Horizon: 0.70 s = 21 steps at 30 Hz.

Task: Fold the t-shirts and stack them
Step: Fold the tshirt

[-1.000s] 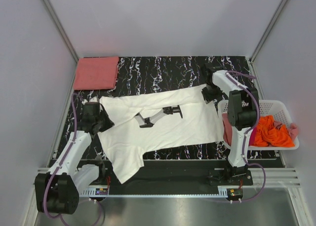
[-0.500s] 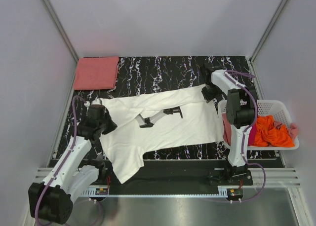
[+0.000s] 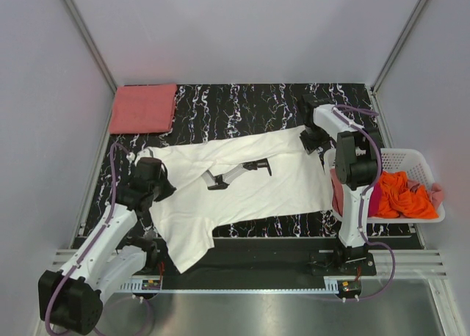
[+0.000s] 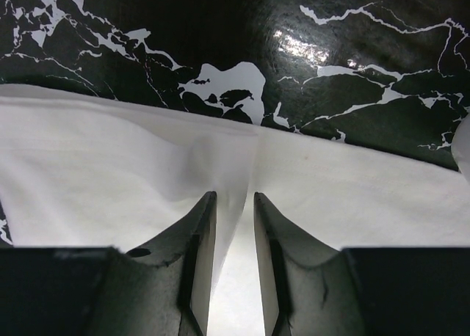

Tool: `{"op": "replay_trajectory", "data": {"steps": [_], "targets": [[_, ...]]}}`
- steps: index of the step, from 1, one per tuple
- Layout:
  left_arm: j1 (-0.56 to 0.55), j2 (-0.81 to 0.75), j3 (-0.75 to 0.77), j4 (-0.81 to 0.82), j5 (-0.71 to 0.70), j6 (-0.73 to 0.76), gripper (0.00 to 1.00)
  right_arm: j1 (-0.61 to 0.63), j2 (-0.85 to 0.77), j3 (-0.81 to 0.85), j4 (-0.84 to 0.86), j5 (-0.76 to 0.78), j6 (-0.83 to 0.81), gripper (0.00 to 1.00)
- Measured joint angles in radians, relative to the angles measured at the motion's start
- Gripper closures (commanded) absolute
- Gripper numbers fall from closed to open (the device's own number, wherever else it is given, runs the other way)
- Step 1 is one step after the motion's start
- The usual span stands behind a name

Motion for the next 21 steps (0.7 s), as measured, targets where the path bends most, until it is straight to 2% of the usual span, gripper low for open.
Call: {"op": "replay_trajectory", "data": {"steps": [6,8,10,11,15,21], "targets": [[0.0,-0.016,0.0,-0.008,-0.028,0.005,1.0,0.0,0.027,0.002,0.005,0.02,0.0,0.68],[-0.001,-0.016,0.0,-0.008,-0.031,0.004,1.0,0.0,0.028,0.007,0.006,0.022,0.0,0.71],[-0.001,-0.017,0.0,-0.008,-0.033,0.004,1.0,0.0,0.029,0.008,0.01,0.025,0.0,0.79],[-0.001,-0.017,0.0,-0.008,-0.033,0.004,1.0,0.0,0.029,0.007,0.01,0.03,0.0,0.87],[-0.002,-0.021,0.001,-0.013,-0.037,0.011,1.0,0.0,0.029,0.007,0.012,0.053,-0.006,1.0],[-0.032,-0.034,0.011,-0.037,-0.048,-0.003,1.0,0.0,0.021,0.007,0.013,0.093,-0.019,1.0]]}}
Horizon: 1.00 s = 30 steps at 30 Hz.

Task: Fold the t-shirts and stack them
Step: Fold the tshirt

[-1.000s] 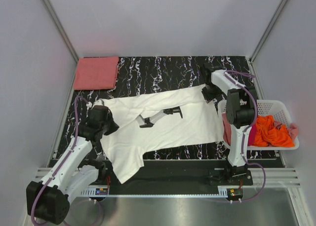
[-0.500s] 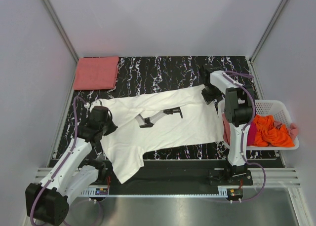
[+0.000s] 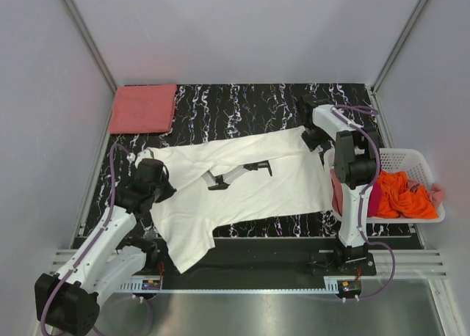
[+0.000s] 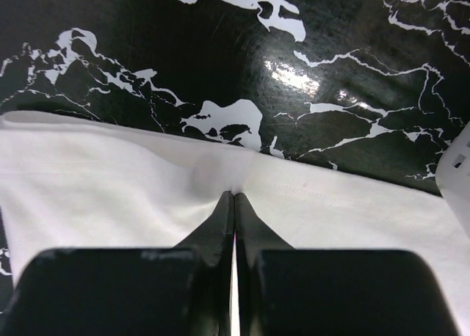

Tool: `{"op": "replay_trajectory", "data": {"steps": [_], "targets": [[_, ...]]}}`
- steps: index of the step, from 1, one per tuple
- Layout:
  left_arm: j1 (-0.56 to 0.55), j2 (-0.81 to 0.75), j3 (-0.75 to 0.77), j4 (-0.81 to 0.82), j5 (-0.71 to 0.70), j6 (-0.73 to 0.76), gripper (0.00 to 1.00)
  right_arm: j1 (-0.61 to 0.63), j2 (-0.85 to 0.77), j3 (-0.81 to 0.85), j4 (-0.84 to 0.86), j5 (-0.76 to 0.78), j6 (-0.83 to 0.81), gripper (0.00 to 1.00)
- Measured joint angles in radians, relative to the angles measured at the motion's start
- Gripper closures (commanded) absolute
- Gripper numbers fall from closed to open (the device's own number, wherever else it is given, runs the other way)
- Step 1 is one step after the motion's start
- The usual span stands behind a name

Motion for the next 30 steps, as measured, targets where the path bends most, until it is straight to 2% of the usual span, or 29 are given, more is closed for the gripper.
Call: {"op": "replay_trajectory", "data": {"steps": [6,12,15,18,19,20,26,30], "targets": [[-0.077,0.005,-0.016,-0.007,-0.01,-0.069,1.0,0.0,-0.031,0.0,0.003,0.024,-0.023,1.0],[-0.107,0.024,-0.03,-0.013,-0.031,-0.107,1.0,0.0,-0.034,-0.006,0.019,0.025,-0.042,1.0],[-0.111,0.034,-0.034,-0.013,-0.033,-0.118,0.9,0.0,-0.034,-0.007,0.024,0.024,-0.052,0.96],[-0.112,0.036,-0.034,-0.016,-0.026,-0.111,0.68,0.0,-0.034,-0.006,0.031,0.013,-0.085,0.84],[-0.113,0.035,-0.031,-0.018,-0.024,-0.102,0.56,-0.001,-0.034,-0.006,0.033,0.01,-0.1,0.82],[-0.113,0.035,-0.023,-0.023,-0.022,-0.084,0.52,-0.001,-0.034,-0.005,0.034,0.002,-0.122,0.77],[-0.103,0.1,0.158,-0.019,-0.06,0.02,0.52,-0.001,-0.047,0.007,0.044,-0.026,-0.229,0.7],[0.004,0.236,0.285,0.027,-0.08,0.084,0.54,-0.001,-0.106,0.007,0.055,-0.047,-0.299,0.69]]}}
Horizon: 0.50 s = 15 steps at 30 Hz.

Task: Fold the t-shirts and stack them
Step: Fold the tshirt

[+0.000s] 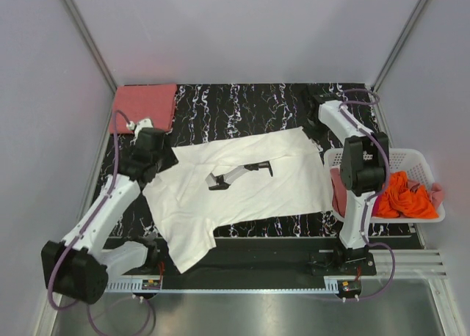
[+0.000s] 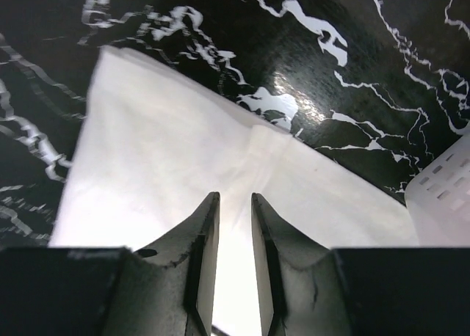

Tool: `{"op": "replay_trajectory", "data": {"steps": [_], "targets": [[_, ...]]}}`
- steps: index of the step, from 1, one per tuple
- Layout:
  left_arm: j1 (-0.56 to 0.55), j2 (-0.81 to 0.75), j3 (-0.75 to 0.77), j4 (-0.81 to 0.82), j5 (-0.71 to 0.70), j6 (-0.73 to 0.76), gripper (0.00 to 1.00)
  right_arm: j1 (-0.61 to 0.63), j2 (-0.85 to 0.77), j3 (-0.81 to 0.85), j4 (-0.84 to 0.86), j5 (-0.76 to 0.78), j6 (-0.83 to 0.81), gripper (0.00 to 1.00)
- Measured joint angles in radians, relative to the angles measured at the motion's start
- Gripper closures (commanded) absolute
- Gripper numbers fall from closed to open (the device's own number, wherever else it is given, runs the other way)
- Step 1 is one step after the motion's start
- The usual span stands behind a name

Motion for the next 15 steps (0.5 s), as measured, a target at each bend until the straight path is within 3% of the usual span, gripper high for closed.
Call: {"op": "replay_trajectory", "data": {"steps": [5,9,15], "targets": [[0.233,0.277,0.135,0.044,0.065,0.069,0.52,0.0,-0.097,0.0,0.044,-0.016,-0.097,0.69],[0.401,0.44,0.175,0.105,0.234,0.121,0.46,-0.001,-0.139,-0.019,0.123,-0.1,-0.176,0.69],[0.496,0.515,0.177,0.177,0.332,0.161,0.41,-0.001,-0.149,-0.087,0.272,-0.267,-0.282,0.7]]}}
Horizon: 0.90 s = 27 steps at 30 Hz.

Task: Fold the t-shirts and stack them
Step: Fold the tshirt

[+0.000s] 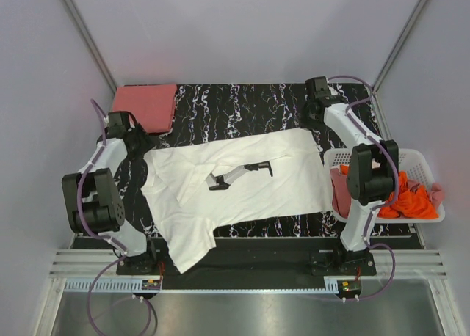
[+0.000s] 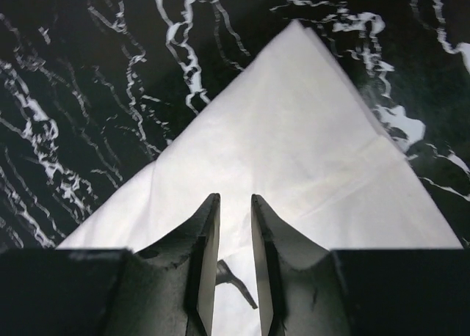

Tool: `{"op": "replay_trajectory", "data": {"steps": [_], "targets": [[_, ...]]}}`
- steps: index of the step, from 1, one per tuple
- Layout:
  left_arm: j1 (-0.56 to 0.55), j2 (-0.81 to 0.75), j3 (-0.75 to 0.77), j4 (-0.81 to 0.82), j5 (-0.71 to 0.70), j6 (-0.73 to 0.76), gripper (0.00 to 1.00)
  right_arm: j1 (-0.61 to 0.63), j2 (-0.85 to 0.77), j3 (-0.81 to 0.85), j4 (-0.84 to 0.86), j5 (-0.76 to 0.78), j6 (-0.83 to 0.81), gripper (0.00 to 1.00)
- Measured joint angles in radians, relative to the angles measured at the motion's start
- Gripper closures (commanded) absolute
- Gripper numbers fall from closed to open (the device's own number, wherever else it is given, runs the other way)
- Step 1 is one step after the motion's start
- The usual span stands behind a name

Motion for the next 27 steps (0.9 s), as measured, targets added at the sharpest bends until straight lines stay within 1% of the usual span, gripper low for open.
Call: {"op": "replay_trajectory", "data": {"steps": [3,7,9,12,14,15,18,21,25,27], "targets": [[-0.002,0.061,0.018,0.026,0.004,0.015,0.41,0.0,0.028,0.008,0.052,-0.064,-0.042,0.71],[0.0,0.135,0.021,0.062,0.015,0.034,0.42,0.0,0.111,0.037,0.103,-0.129,-0.089,0.72],[0.002,0.154,0.021,0.078,0.025,0.04,0.51,0.0,0.145,0.039,0.115,-0.144,-0.108,0.72],[0.008,0.187,0.03,0.098,0.043,0.053,0.67,0.0,0.191,0.041,0.118,-0.156,-0.128,0.73],[0.012,0.205,0.035,0.111,0.049,0.058,0.73,-0.003,0.214,0.041,0.118,-0.156,-0.128,0.74],[0.016,0.212,0.037,0.117,0.051,0.059,0.82,-0.006,0.224,0.041,0.118,-0.158,-0.126,0.75],[0.037,0.235,0.048,0.124,0.056,0.063,0.95,-0.024,0.25,0.04,0.12,-0.164,-0.114,0.76],[0.053,0.27,0.069,0.132,0.069,0.063,0.97,-0.048,0.27,0.04,0.12,-0.162,-0.105,0.76],[0.061,0.308,0.105,0.132,0.087,0.058,0.98,-0.071,0.274,0.04,0.127,-0.159,-0.096,0.77],[0.061,0.321,0.12,0.13,0.086,0.058,0.92,-0.072,0.274,0.04,0.127,-0.155,-0.093,0.76]]}}
